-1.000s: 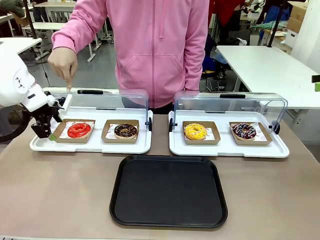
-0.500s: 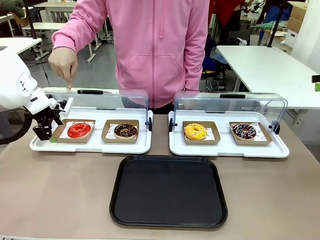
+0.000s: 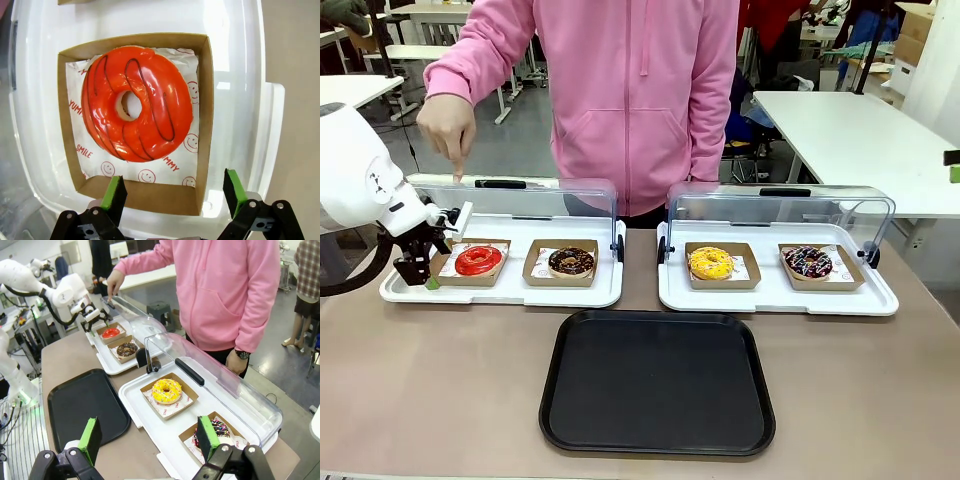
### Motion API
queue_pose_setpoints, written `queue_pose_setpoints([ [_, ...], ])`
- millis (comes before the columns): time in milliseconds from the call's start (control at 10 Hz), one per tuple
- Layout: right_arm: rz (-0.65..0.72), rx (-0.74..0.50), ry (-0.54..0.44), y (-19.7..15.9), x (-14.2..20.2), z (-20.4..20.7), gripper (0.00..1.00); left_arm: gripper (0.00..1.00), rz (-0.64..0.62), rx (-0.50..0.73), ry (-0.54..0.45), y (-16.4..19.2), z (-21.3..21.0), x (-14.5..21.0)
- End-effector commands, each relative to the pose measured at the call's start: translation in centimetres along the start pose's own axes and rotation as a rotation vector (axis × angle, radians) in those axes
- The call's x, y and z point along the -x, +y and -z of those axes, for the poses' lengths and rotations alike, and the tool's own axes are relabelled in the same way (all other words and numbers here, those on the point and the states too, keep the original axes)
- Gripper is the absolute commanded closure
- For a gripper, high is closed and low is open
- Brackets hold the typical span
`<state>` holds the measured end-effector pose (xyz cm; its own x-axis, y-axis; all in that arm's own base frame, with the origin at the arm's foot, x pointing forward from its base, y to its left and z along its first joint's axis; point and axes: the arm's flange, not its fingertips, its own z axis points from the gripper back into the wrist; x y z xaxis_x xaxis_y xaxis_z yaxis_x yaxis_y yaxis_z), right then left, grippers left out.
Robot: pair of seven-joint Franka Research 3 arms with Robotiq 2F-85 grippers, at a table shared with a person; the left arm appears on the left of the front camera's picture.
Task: Move the first donut from the left to the tray.
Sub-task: Pick up the Paper togo box containing the Donut indicated by the person and place it on the Handle tray.
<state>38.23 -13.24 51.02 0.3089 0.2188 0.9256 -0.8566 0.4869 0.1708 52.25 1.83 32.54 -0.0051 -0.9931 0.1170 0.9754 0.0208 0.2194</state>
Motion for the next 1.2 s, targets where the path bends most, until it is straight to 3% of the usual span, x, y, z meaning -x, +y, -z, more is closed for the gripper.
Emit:
queue_pose_setpoints([
  [0,-0.025,-0.001,-0.030,-0.27,-0.20,0.18,0.00,0.00,0.012,-0.015,0.019,-0.18,0.70,0.26],
  [100,-0.025,-0.001,-0.030,-0.27,-0.20,0.18,0.00,0.00,0.013,-0.012,0.025,-0.15,0.80,0.29],
  [400,-0.025,-0.001,-0.030,-0.27,-0.20,0.18,0.00,0.88,0.015,-0.003,0.040,-0.24,0.66,0.27],
  [500,-0.025,-0.001,-0.030,-0.27,-0.20,0.18,0.00,1.00,0.014,-0.003,0.038,-0.24,0.58,0.29],
  [1100,-0.025,-0.001,-0.030,-0.27,-0.20,0.18,0.00,1.00,0.024,0.020,0.055,-0.54,0.21,0.08],
])
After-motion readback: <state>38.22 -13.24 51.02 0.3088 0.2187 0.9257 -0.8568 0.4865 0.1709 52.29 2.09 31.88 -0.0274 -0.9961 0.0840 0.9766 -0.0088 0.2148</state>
